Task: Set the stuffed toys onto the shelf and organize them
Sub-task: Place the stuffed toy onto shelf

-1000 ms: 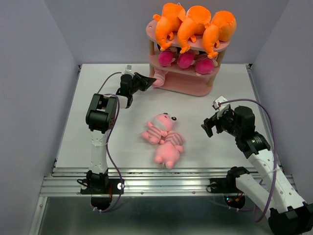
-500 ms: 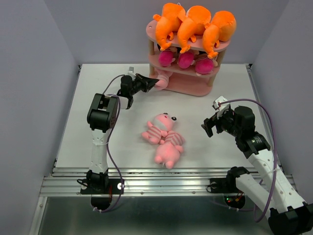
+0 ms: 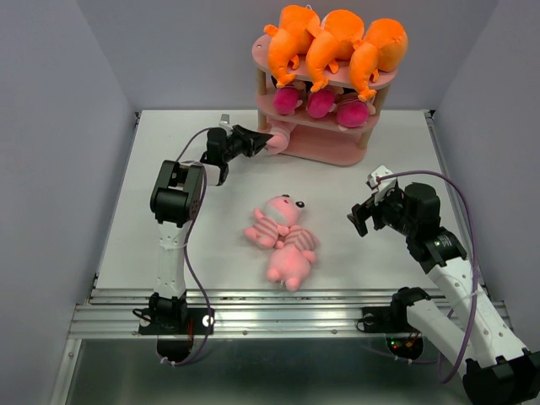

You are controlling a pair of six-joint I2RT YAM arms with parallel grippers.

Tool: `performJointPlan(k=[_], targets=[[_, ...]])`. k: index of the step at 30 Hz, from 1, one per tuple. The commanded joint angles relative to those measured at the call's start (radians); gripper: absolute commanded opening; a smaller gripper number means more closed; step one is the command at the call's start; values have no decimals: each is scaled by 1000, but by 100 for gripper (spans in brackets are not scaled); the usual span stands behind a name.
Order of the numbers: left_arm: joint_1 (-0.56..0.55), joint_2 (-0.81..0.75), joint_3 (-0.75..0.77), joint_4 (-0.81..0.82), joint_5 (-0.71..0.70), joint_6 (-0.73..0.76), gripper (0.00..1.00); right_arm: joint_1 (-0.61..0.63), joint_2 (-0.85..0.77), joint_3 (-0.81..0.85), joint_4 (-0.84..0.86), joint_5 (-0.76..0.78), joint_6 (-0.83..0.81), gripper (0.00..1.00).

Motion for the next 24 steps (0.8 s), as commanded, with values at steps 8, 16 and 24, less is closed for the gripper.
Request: performJointPlan(k=[8,16,24], targets=[[21,-17,26,32,-2,15,29,-6,-19,4,37,10,-12,100],[33,-28,6,46,0,23,41,-6,-17,4,37,10,-12,100],[46,-49,-28,67,-8,30,54,-6,-17,4,37,12,-13,100]])
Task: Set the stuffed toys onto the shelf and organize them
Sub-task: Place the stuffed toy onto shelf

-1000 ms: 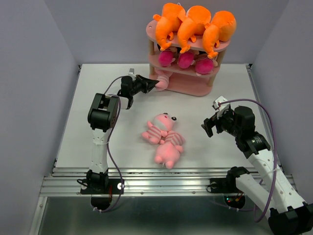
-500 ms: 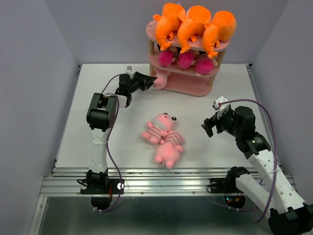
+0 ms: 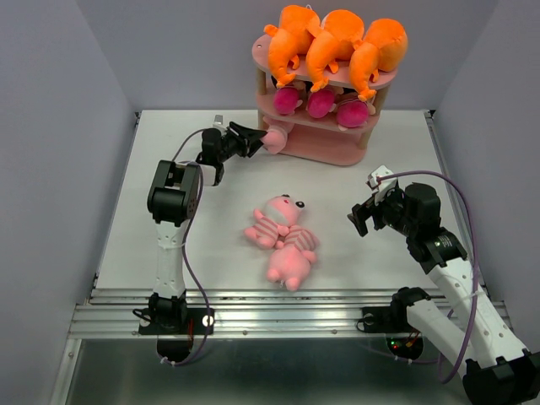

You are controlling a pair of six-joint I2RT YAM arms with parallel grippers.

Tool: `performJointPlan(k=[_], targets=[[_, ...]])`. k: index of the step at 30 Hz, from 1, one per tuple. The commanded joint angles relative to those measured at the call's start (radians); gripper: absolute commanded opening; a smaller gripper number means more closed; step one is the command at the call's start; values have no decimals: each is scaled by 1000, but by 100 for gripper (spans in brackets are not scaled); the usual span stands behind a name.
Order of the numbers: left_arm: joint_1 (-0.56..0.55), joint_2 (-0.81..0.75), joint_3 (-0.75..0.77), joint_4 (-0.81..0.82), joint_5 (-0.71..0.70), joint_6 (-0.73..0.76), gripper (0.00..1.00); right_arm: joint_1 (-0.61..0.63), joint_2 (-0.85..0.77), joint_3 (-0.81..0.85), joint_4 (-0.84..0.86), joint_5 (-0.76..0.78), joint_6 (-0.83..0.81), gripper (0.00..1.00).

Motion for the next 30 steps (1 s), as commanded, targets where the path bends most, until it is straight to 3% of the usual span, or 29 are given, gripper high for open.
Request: performJointPlan(k=[1,15,30], targets=[[14,-52,-27,72,-1,19,56,-6,-13,3,37,9,-13,100],[41,-104,-85,151,-7,14,76,-6,-11,1,37,6,-16,100],[69,-134,-145,217,7,11,79,-6,-11,1,36,6,-19,100]])
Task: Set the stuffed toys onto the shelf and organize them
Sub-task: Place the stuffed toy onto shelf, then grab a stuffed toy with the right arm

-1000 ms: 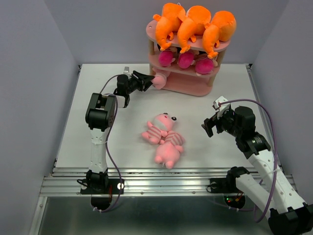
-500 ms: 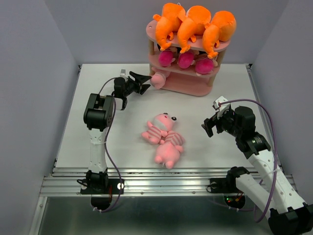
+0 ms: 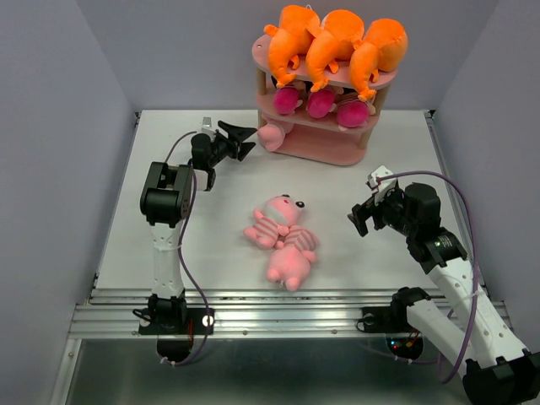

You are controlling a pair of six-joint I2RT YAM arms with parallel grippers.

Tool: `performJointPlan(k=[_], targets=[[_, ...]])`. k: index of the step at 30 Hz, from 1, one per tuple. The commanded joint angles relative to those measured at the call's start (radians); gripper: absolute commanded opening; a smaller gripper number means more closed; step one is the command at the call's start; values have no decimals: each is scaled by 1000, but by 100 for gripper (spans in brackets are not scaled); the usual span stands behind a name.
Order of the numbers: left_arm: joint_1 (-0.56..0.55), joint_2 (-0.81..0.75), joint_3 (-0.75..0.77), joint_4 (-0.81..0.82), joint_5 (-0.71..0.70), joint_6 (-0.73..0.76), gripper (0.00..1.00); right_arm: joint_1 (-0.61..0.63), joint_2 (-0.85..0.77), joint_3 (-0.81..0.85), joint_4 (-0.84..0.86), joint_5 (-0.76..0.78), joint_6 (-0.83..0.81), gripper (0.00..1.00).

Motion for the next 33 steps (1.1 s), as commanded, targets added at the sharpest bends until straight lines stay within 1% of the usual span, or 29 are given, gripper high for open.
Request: performJointPlan(k=[1,4,5,8,9,11,12,13,14,15,16,17,18,19,20,21,22,23,24,26,27,28,29,30,32,33], targets=[[18,-95,-34,84,12,11,79,-6,-12,0,36,3,-10,100],[27,-149,-58,37,6,67,79,-6,-19,0,31,-32,-29,100],[32,-192,-63,-24,3,133,79,-6,-24,-2,21,-44,-48,100],[39,-269,-97,-103,-8,230,79,-6,-25,-2,-2,-95,-72,100],[41,-328,-109,-150,-11,286,79,-6,-24,-5,-9,-128,-92,100],[42,-387,-158,-193,-16,345,79,-6,-18,-7,-35,-168,-117,100],[42,-446,-172,-244,-14,411,79,-6,-15,-13,-47,-231,-156,100],[42,-479,-207,-265,-11,443,79,-6,-3,-16,-65,-274,-186,100],[42,-541,-233,-299,-7,471,79,-6,10,-14,-123,-320,-225,100],[42,-572,-256,-318,-5,497,79,-6,19,-10,-156,-375,-259,100],[44,-609,-294,-344,-7,559,80,-6,45,10,-191,-471,-326,100],[42,-684,-311,-418,-17,601,80,-6,59,18,-254,-513,-356,100],[41,-723,-325,-457,-28,642,80,-6,73,27,-283,-552,-408,100],[39,-767,-350,-501,-40,734,80,-6,88,44,-314,-611,-433,100],[38,-857,-359,-600,-87,785,80,-6,123,53,-384,-633,-466,100],[35,-900,-365,-649,-114,839,80,-6,143,61,-418,-649,-500,100],[29,-993,-379,-742,-170,938,80,-6,186,78,-496,-664,-573,100],[27,-994,-391,-743,-187,977,81,-6,186,88,-548,-669,-630,100],[27,-1093,-405,-808,-204,1009,81,-6,227,99,-591,-670,-731,100],[27,-1192,-460,-848,-238,1066,85,-6,267,122,-698,-663,-810,100],[27,-1288,-479,-883,-247,1100,88,-6,286,145,-729,-657,-850,100],[27,-1336,-517,-899,-255,1114,92,-6,316,157,-759,-646,-931,100],[27,-1379,-540,-910,-257,1123,94,-6,327,171,-798,-638,-963,100],[27,-1461,-560,-922,-257,1129,99,5,347,196,-808,-626,-1000,100],[27,-1536,-632,-924,-246,1131,99,17,367,222,-834,-612,-1028,100],[27,-1601,-654,-919,-241,1131,99,28,379,239,-840,-609,-1033,100]])
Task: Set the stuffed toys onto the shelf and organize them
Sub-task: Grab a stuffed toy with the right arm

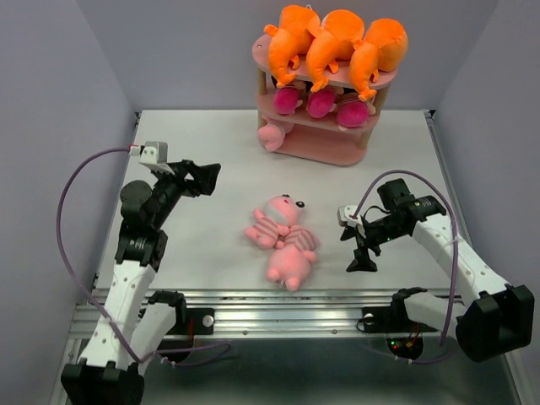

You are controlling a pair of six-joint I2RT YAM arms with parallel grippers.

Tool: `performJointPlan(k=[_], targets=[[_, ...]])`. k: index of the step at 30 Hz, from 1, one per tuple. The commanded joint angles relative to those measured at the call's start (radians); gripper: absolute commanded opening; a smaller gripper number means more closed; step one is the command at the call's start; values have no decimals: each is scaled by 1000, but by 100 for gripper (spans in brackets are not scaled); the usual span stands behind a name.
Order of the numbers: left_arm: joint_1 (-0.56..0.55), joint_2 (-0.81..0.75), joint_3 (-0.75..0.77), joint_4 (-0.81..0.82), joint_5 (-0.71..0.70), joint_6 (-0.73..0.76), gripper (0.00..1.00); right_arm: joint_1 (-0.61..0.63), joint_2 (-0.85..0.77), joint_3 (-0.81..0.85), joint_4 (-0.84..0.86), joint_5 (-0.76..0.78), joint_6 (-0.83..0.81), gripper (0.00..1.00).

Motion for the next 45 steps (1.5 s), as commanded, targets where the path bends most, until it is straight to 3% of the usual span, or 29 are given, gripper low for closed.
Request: performJointPlan(k=[1,7,11,13,18,37,45], targets=[[-5,-148,-126,-59,-8,94,99,45,44,119,-132,-4,-169,100],[-5,-267,-211,-58,60,157,99,203,101,197,-46,83,-56,100],[-5,-320,-217,-55,82,169,99,404,157,222,52,192,39,100],[-5,-349,-229,-36,65,170,99,439,203,245,61,210,63,99],[-5,-364,-222,-105,-43,186,99,470,269,308,97,229,72,98],[-5,-439,-217,-157,-193,181,99,656,378,377,123,299,141,94],[-5,-459,-215,-167,-219,180,99,697,454,379,271,414,207,88]])
